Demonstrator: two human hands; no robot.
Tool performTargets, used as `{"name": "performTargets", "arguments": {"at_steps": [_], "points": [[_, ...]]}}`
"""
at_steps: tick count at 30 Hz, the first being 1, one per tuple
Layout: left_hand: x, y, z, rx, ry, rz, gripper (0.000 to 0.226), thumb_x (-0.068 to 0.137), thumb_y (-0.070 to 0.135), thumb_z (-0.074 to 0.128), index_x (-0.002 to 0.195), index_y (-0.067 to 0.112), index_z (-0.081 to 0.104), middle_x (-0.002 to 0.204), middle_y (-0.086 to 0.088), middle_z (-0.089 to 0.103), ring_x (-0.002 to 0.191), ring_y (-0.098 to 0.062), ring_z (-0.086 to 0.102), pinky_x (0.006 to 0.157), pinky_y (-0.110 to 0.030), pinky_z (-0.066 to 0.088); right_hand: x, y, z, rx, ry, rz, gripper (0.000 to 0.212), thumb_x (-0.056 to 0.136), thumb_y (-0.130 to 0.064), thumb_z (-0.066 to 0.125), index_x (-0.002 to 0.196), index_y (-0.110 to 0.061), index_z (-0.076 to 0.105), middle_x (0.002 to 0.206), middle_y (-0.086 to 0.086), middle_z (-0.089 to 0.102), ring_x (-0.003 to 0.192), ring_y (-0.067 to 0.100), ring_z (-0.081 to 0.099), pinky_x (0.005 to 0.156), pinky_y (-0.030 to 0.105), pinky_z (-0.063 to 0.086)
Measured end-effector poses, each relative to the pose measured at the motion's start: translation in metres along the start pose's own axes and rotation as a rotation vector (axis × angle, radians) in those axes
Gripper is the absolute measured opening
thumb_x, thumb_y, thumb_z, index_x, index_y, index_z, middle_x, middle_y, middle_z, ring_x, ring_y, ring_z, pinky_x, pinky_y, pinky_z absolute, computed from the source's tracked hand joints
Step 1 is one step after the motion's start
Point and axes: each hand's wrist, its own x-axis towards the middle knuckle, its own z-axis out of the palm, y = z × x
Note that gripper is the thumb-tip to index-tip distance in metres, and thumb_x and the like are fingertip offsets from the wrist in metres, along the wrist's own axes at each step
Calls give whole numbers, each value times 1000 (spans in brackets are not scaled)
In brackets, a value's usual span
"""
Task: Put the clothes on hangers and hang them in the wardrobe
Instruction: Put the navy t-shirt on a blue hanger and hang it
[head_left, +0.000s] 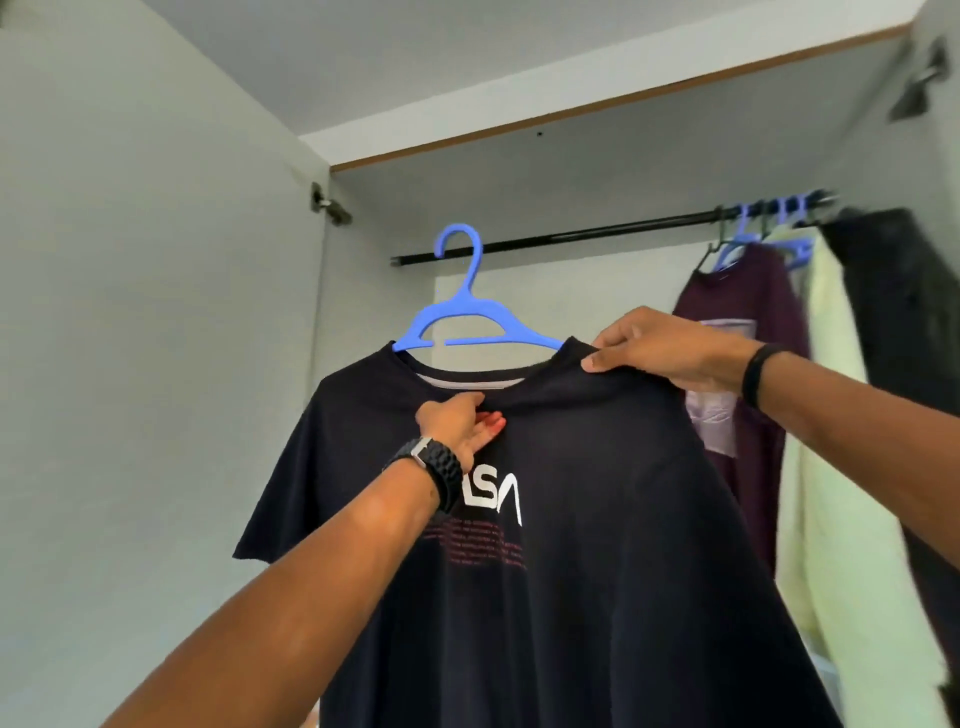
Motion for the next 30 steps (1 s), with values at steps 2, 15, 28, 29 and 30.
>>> {"name": "performTargets", "arguments": {"at_steps": [2, 15, 28, 29, 30], "points": [[25, -22, 30, -17, -45, -14, 19, 92, -2, 53, 82, 7, 40, 81, -17, 50, 65, -22, 58, 50, -30, 57, 8, 31, -18, -127, 139, -5, 25, 90, -26, 64, 85, -2, 72, 83, 10, 73, 74, 19, 67, 73, 31, 56], [193, -107, 216, -39, -281, 21, 3, 90, 3, 55, 89, 1, 52, 73, -12, 48, 58, -18, 50, 42, -25, 53, 94, 171, -122, -25, 417, 155, 12, 87, -10, 58, 86, -1, 65, 86, 22, 66, 74, 28, 62, 67, 33, 55], [345, -165, 326, 690, -653, 584, 74, 84, 58, 44, 144, 16, 36, 144, -8, 40, 129, -32, 44, 110, -42, 35, 220, 230, -190, -551, 1080, 3, 24, 88, -13, 58, 88, 10, 65, 81, 19, 60, 79, 28, 51, 67, 32, 37], [347, -172, 329, 729, -725, 600, 71, 89, 57, 41, 146, 16, 32, 146, -6, 38, 134, -31, 39, 113, -40, 30, 226, 231, -196, -567, 1109, 20, 25, 88, -12, 57, 90, 11, 65, 81, 18, 59, 79, 27, 50, 67, 32, 36], [356, -180, 335, 741, -787, 603, 69, 92, 56, 39, 148, 17, 28, 149, -6, 35, 138, -29, 34, 115, -40, 26, 233, 232, -202, -578, 1134, 35, 26, 88, -12, 56, 91, 13, 64, 82, 18, 59, 79, 27, 50, 67, 32, 36]]}}
